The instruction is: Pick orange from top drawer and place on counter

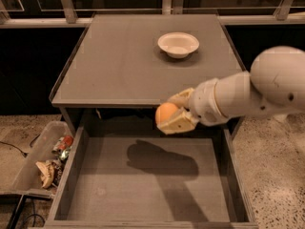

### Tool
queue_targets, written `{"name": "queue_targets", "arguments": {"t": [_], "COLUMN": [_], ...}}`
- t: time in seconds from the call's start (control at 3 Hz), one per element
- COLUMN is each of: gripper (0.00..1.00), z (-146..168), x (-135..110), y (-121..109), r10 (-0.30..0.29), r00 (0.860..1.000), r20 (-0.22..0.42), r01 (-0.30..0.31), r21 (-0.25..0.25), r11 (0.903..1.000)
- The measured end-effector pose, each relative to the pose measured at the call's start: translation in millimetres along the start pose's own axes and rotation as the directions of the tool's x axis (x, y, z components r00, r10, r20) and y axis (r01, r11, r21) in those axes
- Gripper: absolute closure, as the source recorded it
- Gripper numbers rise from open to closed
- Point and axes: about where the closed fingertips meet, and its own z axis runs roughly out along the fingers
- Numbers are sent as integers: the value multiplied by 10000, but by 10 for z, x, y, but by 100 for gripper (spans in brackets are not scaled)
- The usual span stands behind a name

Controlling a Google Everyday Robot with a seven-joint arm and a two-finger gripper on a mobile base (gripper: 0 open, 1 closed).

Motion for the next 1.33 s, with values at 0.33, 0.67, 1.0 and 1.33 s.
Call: {"name": "queue_targets", "arguments": {"t": [0.33, 0.67, 1.0, 1.33], "gripper": [100, 100, 100, 100], "z": [-376, -580, -582, -407], "x": [-375, -492, -378, -234], "y": [-378, -642, -807, -880], "r10": [-15, 323, 874, 1249], "r00": [9992, 9902, 9625, 9584], "r20": [388, 1362, 2566, 2568], "r01": [-34, -662, -1686, -2104], "r21": [1267, 2518, 3143, 3396], "r11": [9919, 9655, 9342, 9167]}}
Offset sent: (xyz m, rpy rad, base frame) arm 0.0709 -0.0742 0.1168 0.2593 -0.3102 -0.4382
